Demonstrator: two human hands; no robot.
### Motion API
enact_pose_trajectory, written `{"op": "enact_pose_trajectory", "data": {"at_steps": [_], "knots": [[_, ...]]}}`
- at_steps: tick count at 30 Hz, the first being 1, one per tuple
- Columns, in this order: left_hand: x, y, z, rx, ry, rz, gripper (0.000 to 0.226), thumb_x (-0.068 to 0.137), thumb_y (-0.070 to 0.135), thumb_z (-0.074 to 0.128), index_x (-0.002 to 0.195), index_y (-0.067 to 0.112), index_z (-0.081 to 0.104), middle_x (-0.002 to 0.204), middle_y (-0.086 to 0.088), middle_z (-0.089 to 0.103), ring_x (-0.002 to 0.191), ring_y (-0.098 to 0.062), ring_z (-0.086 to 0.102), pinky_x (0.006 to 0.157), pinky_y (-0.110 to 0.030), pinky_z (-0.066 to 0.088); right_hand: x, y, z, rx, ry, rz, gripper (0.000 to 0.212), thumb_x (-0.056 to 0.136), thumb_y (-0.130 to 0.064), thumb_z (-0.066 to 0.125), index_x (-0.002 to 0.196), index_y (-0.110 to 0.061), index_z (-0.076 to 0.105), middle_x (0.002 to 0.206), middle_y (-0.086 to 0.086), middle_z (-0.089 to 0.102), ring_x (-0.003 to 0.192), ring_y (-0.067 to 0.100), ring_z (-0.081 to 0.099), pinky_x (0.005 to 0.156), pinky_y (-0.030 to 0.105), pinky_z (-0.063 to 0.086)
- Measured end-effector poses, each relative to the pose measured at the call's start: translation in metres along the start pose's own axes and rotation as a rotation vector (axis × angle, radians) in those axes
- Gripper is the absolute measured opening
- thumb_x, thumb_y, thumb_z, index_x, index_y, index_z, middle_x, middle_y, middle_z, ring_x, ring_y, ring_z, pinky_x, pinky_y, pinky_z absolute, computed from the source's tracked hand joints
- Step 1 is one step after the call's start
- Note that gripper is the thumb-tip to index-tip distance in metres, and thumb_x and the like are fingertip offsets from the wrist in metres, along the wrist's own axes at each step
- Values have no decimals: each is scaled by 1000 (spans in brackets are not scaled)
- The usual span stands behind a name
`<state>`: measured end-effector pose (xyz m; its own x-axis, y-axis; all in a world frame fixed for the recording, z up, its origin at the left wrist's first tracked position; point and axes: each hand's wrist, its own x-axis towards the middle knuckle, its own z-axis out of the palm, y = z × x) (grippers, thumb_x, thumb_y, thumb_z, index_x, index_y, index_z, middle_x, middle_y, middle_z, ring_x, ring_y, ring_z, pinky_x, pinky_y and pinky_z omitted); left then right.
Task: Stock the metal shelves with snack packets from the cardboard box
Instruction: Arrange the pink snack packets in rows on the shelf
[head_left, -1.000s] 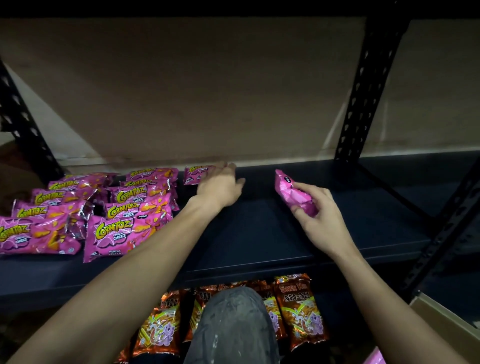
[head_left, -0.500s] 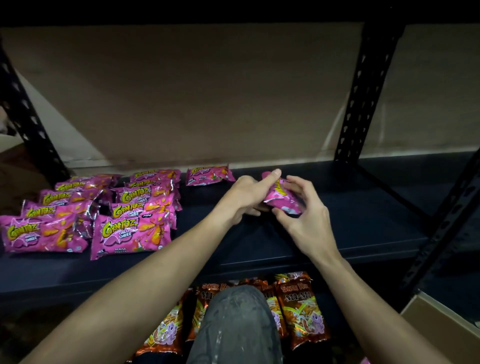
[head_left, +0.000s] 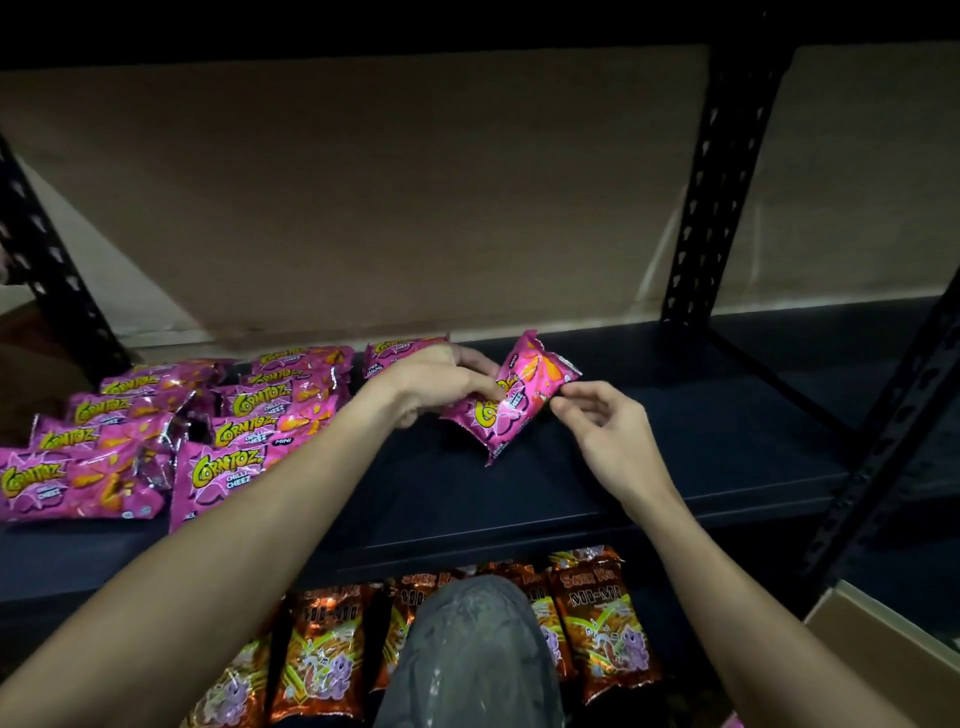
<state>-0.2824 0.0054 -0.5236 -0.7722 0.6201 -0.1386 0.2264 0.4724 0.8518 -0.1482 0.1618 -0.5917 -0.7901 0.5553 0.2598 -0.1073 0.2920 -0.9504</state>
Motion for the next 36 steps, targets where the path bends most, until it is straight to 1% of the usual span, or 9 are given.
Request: {"op": "enact_pose_trajectory", "data": {"at_steps": [1,4,6,8,13,17,23,30,36], "knots": [[1,1,-2,39,-5,11,24,81,12,75,104,19,73,86,0,70,70,-9,59,54,-13,45,1,0,1,13,6,11,15,89,-26,74,100,-17,71,92,-7,72,83,-5,66,77,13,49],[6,2,-5,89,-53,44,27,82,17,76,107,24,72,101,2,75,92,-13,69,89,-22,53,1,3,2,-1,36,32,18,87,-32,75,96,-17,70,85,-4,74,79,0,69,73,13,49],[7,1,-1,110,-65,60,29,80,34,79,107,27,73,105,5,74,102,-11,68,99,-27,49,1,5,3,-26,50,40,19,87,-34,75,94,-18,69,83,-2,75,79,4,70,73,17,51],[10,0,5,134,-25,84,34,77,47,79,103,26,74,103,8,73,102,-8,66,98,-26,48,1,7,4,-91,51,36,17,87,-33,75,92,-19,68,80,-3,74,73,-1,68,68,14,48],[15,9,-11,125,68,80,16,78,30,81,89,24,70,83,6,71,75,-7,65,68,-15,51,0,6,2,-248,-3,8,4,89,-24,72,88,-21,70,80,-9,70,72,-8,62,66,7,44],[24,20,-51,248,153,96,24,74,26,85,94,21,72,94,0,74,92,-16,67,91,-27,49,-4,4,1,-308,-45,2,8,91,-22,67,84,-24,70,81,-13,69,76,-7,61,61,3,42],[42,12,-81,494,181,60,29,77,22,83,101,8,72,98,-7,73,95,-23,67,95,-37,52,-6,3,3,-374,-74,-39,12,92,-19,65,83,-26,69,84,-11,69,80,-1,63,64,4,43],[63,-12,-83,607,181,2,16,80,20,81,86,18,66,91,-3,69,86,-19,62,92,-36,52,-5,5,5,-427,-98,-74,11,92,-18,63,86,-25,69,95,-11,67,89,0,61,69,4,41],[66,-24,-83,636,196,-16,15,84,21,77,92,15,65,84,-2,65,81,-19,58,82,-31,49,-6,7,6,-476,-112,-115,11,92,-17,62,86,-25,69,97,-12,63,92,0,58,76,7,41]]}}
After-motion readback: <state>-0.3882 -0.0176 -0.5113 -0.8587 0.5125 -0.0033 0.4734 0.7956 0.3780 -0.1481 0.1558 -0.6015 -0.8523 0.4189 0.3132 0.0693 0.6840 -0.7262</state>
